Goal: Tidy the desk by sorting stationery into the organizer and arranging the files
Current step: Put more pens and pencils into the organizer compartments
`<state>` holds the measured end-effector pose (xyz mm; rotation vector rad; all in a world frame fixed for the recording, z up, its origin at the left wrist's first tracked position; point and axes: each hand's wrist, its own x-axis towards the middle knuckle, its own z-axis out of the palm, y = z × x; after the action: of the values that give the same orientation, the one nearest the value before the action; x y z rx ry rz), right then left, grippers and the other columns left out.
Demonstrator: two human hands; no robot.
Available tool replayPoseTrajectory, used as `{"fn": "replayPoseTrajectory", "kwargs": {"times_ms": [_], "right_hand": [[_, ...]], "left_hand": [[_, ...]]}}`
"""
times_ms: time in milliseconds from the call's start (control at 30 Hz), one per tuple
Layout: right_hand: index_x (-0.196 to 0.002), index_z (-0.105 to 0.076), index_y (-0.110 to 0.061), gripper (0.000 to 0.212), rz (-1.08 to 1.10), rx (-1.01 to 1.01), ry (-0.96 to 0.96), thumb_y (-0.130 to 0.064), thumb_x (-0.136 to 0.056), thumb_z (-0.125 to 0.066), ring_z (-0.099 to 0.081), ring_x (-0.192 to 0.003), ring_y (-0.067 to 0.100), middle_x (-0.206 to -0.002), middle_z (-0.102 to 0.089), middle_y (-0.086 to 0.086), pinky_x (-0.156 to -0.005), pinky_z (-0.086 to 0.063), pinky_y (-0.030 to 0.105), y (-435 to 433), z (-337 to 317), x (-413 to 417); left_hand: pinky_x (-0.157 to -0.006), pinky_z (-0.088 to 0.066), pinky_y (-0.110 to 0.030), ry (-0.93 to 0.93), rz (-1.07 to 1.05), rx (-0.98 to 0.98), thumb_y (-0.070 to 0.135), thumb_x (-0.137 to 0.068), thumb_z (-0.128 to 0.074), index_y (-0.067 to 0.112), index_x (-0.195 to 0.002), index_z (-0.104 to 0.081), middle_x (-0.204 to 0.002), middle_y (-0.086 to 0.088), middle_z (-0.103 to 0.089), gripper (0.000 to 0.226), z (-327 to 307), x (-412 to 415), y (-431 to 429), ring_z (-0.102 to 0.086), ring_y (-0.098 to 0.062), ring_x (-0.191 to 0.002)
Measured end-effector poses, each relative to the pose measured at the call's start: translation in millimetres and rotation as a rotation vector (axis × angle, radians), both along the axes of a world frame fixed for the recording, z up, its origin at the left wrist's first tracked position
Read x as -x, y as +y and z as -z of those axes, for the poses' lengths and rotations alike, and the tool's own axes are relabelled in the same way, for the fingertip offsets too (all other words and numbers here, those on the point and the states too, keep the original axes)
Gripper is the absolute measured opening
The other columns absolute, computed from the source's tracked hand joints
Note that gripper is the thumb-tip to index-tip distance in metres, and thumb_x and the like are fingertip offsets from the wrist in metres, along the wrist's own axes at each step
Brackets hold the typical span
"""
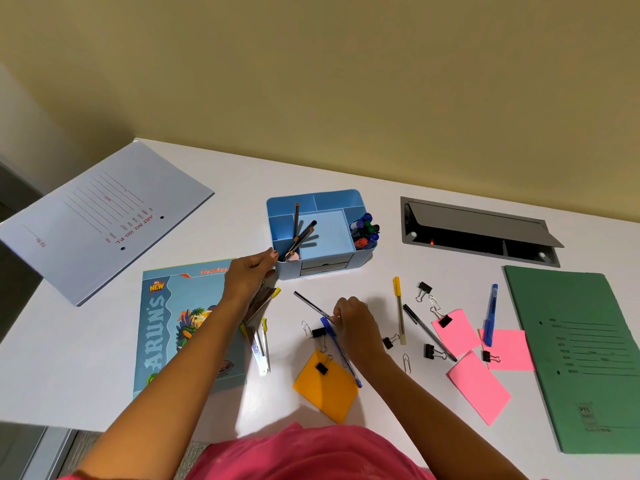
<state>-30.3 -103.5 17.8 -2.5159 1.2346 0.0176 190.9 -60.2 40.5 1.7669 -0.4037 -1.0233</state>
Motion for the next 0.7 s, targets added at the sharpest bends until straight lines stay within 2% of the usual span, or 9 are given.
{"fn": "replayPoseTrajectory", "kwargs": {"times_ms": [100,167,200,267,333,400,500,567,700], "right_hand": [[-0.104,-0.056,-0.007,0.023,-0.012,-0.019,0.027,-0.022,-0.089,-0.065,-0.048,-0.087,0.013,-0.101,-0.058,0.006,-0.079,-0.044,0.019,2,2,11],[-0.11,-0.053,-0.007,0.023,0.018,-0.052,0.047,-0.024,-0.096,-0.054,-0.05,-0.094,0.013,-0.107,-0.056,0.006,-0.087,-0.044,0.02,3,5,18],[-0.109,-0.053,-0.006,0.021,0.033,-0.044,0.041,-0.023,-0.097,-0.052,-0.052,-0.095,0.015,-0.106,-0.057,0.007,-0.088,-0.046,0.022,4,4,21],[-0.101,-0.055,-0.007,0.016,0.088,-0.027,-0.011,-0.022,-0.097,-0.051,-0.054,-0.085,0.014,-0.096,-0.057,0.006,-0.078,-0.048,0.022,5,3,24],[-0.092,-0.053,-0.009,0.01,0.126,0.006,-0.13,-0.019,-0.096,-0.054,-0.051,-0.07,0.013,-0.083,-0.052,0.002,-0.064,-0.045,0.02,3,-2,26],[-0.091,-0.051,-0.011,0.01,0.141,0.003,-0.292,-0.02,-0.096,-0.052,-0.051,-0.067,0.013,-0.081,-0.05,0.0,-0.059,-0.044,0.019,2,-14,27],[-0.1,-0.051,-0.014,0.028,0.093,0.044,-0.503,-0.037,-0.099,-0.034,-0.054,-0.075,0.009,-0.092,-0.054,-0.001,-0.066,-0.047,0.015,-1,-39,26],[-0.105,-0.048,-0.014,0.036,0.097,0.118,-0.598,-0.042,-0.101,-0.025,-0.05,-0.078,0.005,-0.095,-0.054,0.001,-0.069,-0.045,0.009,-3,-53,23],[-0.103,-0.049,-0.008,0.029,0.167,0.227,-0.78,-0.032,-0.102,-0.032,-0.045,-0.085,0.0,-0.095,-0.054,0.013,-0.078,-0.038,0.002,-10,-73,9]], "left_hand": [[-0.089,-0.053,-0.034,0.005,0.004,0.005,0.037,-0.087,-0.064,0.017,-0.116,-0.068,-0.11,-0.005,-0.071,0.035,0,0,0,-0.069,-0.017,-0.095],[-0.091,-0.053,-0.036,0.003,0.005,-0.001,0.039,-0.087,-0.064,0.018,-0.115,-0.068,-0.108,-0.005,-0.071,0.036,0,0,-1,-0.068,-0.018,-0.096],[-0.092,-0.053,-0.037,-0.001,0.006,-0.01,0.04,-0.087,-0.064,0.018,-0.115,-0.068,-0.107,-0.005,-0.072,0.036,0,0,0,-0.068,-0.018,-0.097],[-0.09,-0.052,-0.035,-0.007,0.005,-0.016,0.04,-0.087,-0.063,0.019,-0.115,-0.069,-0.106,-0.005,-0.072,0.035,-1,0,0,-0.068,-0.018,-0.096],[-0.09,-0.053,-0.035,-0.01,0.003,-0.013,0.04,-0.087,-0.063,0.019,-0.115,-0.069,-0.106,-0.005,-0.072,0.035,-1,1,0,-0.068,-0.019,-0.096],[-0.092,-0.053,-0.04,-0.018,0.001,-0.017,0.041,-0.086,-0.064,0.02,-0.114,-0.069,-0.103,-0.004,-0.073,0.035,-1,0,0,-0.068,-0.021,-0.096],[-0.093,-0.053,-0.043,-0.015,-0.001,-0.017,0.042,-0.085,-0.065,0.021,-0.113,-0.07,-0.101,-0.004,-0.073,0.035,1,-1,1,-0.068,-0.021,-0.096],[-0.094,-0.052,-0.042,-0.008,0.005,-0.007,0.041,-0.086,-0.065,0.02,-0.113,-0.07,-0.104,-0.004,-0.073,0.035,1,0,1,-0.068,-0.02,-0.097],[-0.093,-0.052,-0.039,-0.015,0.006,-0.004,0.039,-0.087,-0.063,0.019,-0.115,-0.069,-0.108,-0.006,-0.072,0.035,0,2,1,-0.068,-0.019,-0.097]]}}
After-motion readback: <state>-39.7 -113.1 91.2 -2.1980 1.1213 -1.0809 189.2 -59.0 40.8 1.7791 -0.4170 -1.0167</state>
